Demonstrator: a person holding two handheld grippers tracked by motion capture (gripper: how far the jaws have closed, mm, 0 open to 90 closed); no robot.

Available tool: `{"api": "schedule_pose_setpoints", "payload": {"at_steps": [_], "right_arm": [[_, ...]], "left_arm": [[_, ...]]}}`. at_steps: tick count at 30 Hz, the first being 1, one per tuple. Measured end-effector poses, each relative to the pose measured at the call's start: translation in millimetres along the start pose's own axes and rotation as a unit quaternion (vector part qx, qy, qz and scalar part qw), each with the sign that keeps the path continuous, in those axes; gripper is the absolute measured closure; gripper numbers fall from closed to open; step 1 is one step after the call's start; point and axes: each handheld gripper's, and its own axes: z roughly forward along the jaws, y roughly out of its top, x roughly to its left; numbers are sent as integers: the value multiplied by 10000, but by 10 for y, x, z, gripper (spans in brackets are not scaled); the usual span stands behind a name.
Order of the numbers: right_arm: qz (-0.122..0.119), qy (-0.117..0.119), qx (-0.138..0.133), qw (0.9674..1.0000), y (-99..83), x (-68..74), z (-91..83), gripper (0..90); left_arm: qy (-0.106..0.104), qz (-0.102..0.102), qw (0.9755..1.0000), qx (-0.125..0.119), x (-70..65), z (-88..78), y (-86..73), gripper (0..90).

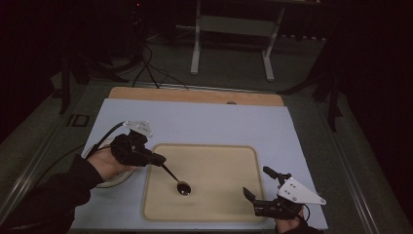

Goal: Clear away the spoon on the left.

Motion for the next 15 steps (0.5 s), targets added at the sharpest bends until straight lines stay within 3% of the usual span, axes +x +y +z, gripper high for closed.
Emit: {"api": "schedule_pose_setpoints", "payload": {"at_steps": [10, 15], "right_arm": [[-4, -3, 43, 10000, -3, 0, 5, 104], [6, 9, 8, 10000, -2, -4, -3, 104]], "left_arm": [[-193, 66, 9983, 541, 46, 177, 65, 894], [-212, 19, 9979, 607, 63, 230, 78, 894]]}}
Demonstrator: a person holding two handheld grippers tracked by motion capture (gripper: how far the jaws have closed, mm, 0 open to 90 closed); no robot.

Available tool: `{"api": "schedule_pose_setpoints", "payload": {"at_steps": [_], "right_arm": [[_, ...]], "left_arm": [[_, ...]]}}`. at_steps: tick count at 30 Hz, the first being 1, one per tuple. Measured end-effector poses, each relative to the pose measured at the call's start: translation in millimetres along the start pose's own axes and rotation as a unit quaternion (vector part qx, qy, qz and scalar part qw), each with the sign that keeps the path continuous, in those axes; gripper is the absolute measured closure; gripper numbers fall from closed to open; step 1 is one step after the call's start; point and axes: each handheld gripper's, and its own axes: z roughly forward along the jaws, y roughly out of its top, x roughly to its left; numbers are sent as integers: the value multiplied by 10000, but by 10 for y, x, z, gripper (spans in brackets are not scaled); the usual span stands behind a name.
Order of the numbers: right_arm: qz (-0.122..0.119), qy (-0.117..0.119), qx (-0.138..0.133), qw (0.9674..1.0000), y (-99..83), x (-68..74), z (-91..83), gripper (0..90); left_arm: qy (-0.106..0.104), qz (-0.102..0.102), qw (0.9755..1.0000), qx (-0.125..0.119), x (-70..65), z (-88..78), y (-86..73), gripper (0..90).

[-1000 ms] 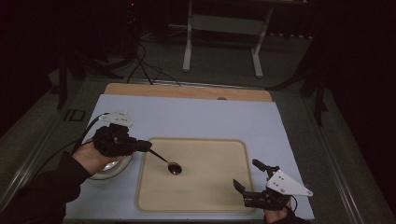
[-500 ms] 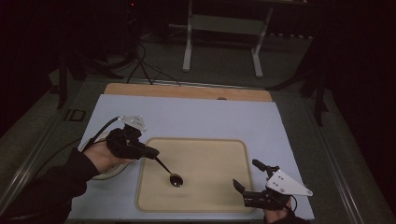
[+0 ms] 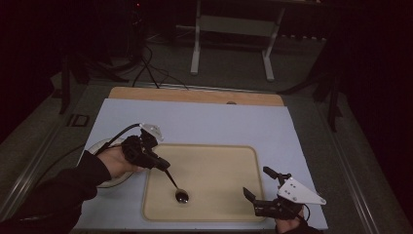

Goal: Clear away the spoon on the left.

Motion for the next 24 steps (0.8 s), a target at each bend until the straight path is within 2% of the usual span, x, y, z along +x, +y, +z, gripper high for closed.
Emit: {"api": "schedule_pose_setpoints", "payload": {"at_steps": [10, 18, 24], "right_arm": [[-10, 27, -2, 10000, 2, 0, 1, 104], [13, 35, 6, 10000, 0, -4, 0, 104], [10, 44, 9, 10000, 2, -3, 0, 104]], "left_arm": [[-107, -32, 9995, 300, 40, 155, 70, 892], [-91, -206, 9997, 86, 138, 235, 128, 880], [-26, -320, 9993, -206, 217, 333, 157, 869]]}}
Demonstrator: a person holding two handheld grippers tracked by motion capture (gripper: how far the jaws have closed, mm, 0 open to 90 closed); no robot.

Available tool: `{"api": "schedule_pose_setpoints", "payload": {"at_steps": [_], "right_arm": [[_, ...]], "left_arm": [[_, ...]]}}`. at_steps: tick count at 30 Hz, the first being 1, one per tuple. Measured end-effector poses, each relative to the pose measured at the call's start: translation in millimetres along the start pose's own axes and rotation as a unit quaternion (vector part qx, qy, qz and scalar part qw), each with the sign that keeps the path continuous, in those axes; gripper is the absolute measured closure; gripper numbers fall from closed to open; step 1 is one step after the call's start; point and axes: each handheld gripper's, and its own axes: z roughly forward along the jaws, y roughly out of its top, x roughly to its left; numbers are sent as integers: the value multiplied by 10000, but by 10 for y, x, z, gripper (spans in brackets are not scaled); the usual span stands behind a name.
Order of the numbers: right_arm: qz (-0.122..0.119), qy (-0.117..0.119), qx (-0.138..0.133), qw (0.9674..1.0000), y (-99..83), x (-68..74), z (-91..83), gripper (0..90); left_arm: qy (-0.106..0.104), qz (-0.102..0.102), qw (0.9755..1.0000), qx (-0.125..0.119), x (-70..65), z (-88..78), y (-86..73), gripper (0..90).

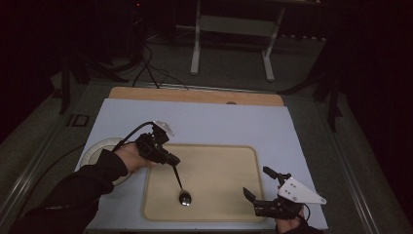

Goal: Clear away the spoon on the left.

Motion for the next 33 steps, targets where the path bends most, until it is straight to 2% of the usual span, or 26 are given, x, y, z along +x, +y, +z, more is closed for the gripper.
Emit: {"api": "schedule_pose_setpoints", "payload": {"at_steps": [10, 16, 23, 27, 33], "right_arm": [[-2, 18, -2, 10000, 0, -2, -2, 104], [3, 28, -1, 10000, 0, -2, -1, 104], [10, 39, 4, 10000, -2, -3, -2, 104], [1, 43, -11, 10000, 1, -2, -10, 104], [32, 59, -16, 10000, -2, -9, -12, 104]], "left_arm": [[115, -136, 9991, -376, 86, 168, 32, 856], [178, -235, 9982, -520, 137, 286, 38, 844], [236, -326, 9975, -582, 204, 449, 53, 818], [309, -449, 9964, -647, 235, 534, 61, 806], [419, -604, 9955, -605, 291, 672, 70, 792]]}}
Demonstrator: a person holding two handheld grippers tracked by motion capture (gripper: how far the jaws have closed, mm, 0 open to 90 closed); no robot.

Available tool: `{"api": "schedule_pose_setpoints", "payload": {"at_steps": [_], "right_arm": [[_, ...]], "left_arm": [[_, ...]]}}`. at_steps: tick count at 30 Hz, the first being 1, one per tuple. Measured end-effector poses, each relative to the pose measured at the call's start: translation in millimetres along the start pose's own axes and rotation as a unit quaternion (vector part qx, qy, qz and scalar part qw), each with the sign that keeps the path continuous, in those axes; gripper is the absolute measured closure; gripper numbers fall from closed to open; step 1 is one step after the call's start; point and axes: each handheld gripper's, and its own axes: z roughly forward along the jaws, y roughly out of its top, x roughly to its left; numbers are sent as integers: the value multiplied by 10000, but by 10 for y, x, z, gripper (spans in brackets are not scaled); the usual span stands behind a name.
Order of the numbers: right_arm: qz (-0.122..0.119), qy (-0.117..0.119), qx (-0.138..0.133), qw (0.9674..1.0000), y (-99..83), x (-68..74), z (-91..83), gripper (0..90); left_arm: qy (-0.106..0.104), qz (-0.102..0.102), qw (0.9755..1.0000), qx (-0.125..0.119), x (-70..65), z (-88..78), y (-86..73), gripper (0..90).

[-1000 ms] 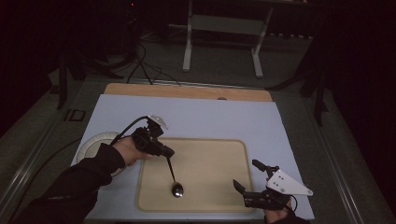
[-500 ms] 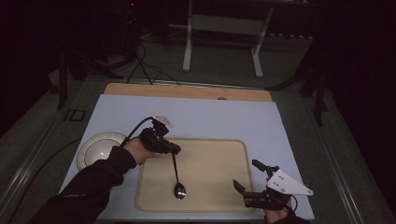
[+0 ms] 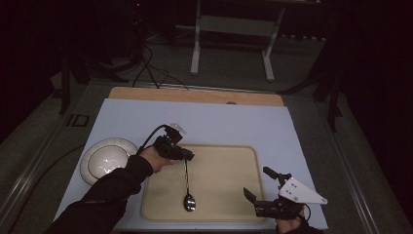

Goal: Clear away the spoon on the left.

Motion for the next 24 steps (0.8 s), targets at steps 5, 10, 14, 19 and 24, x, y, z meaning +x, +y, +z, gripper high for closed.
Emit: {"api": "schedule_pose_setpoints", "payload": {"at_steps": [5, 10, 14, 19, 24], "right_arm": [[7, 12, -3, 10000, 0, 0, 0, 104], [23, 40, 20, 10000, -4, -3, 4, 104], [21, 52, 33, 10000, -6, -3, 11, 104], [49, 64, 27, 10000, -8, -11, 9, 104], [109, 98, 39, 9999, -16, -25, 16, 104]], "left_arm": [[139, -195, 9997, -16, 46, 101, -22, 792], [190, -359, 9992, 4, 102, 200, -53, 791], [245, -450, 9987, -18, 136, 260, -65, 787], [325, -531, 9980, -55, 172, 326, -91, 762], [431, -526, 9977, -39, 194, 393, -117, 762]]}}
